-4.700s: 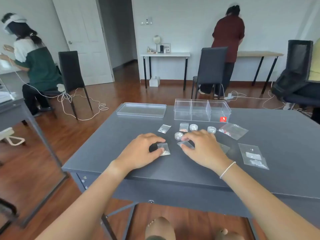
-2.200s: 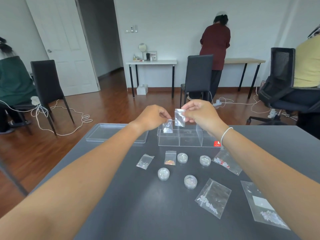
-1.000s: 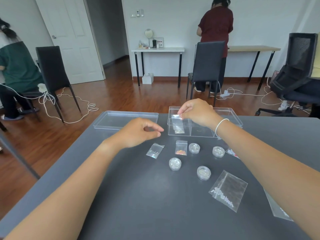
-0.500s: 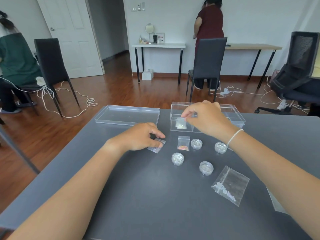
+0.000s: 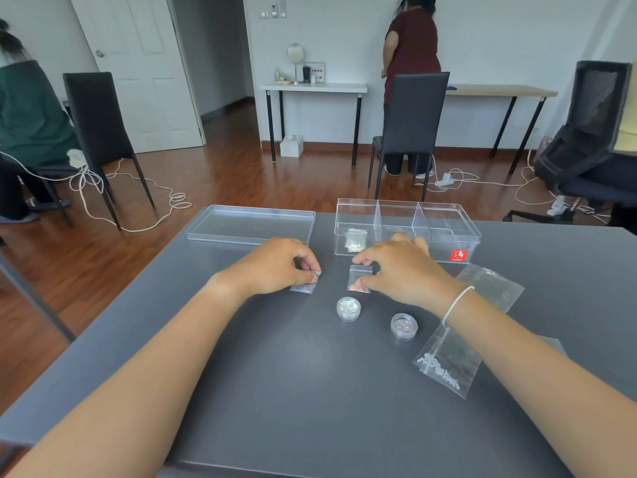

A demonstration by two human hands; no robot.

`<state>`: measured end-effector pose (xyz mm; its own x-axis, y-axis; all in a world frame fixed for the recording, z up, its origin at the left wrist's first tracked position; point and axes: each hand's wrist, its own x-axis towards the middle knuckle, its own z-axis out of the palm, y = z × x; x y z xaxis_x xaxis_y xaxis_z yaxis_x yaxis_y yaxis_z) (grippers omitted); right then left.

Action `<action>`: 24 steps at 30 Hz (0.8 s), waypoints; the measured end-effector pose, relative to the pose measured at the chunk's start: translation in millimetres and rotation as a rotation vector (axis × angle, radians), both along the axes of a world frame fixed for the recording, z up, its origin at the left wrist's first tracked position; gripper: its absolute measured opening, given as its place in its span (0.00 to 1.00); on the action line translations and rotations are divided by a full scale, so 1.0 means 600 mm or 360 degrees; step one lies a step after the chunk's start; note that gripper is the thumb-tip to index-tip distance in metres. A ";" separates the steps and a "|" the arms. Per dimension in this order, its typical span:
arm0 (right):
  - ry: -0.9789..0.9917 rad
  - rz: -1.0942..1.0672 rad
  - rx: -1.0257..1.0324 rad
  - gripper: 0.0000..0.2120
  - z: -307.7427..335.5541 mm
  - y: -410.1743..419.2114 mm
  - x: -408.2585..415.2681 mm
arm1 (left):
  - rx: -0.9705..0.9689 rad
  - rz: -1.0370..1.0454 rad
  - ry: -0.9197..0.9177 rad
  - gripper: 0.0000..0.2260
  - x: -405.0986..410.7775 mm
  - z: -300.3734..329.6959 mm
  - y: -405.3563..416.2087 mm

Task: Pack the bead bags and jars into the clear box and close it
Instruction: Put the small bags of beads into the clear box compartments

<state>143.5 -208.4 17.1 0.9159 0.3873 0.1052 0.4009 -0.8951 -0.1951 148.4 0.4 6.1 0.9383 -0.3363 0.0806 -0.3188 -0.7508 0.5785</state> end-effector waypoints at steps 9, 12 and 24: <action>0.0004 -0.0022 0.0285 0.15 -0.010 0.003 0.004 | -0.0203 0.0098 -0.0084 0.06 -0.003 0.010 0.001; 0.0017 -0.0041 0.0393 0.12 -0.010 0.001 0.005 | -0.0339 0.0131 -0.0105 0.06 -0.004 0.020 0.003; 0.0025 -0.0108 0.1143 0.10 0.029 -0.031 -0.002 | -0.0600 0.0175 -0.0222 0.07 0.020 0.108 -0.018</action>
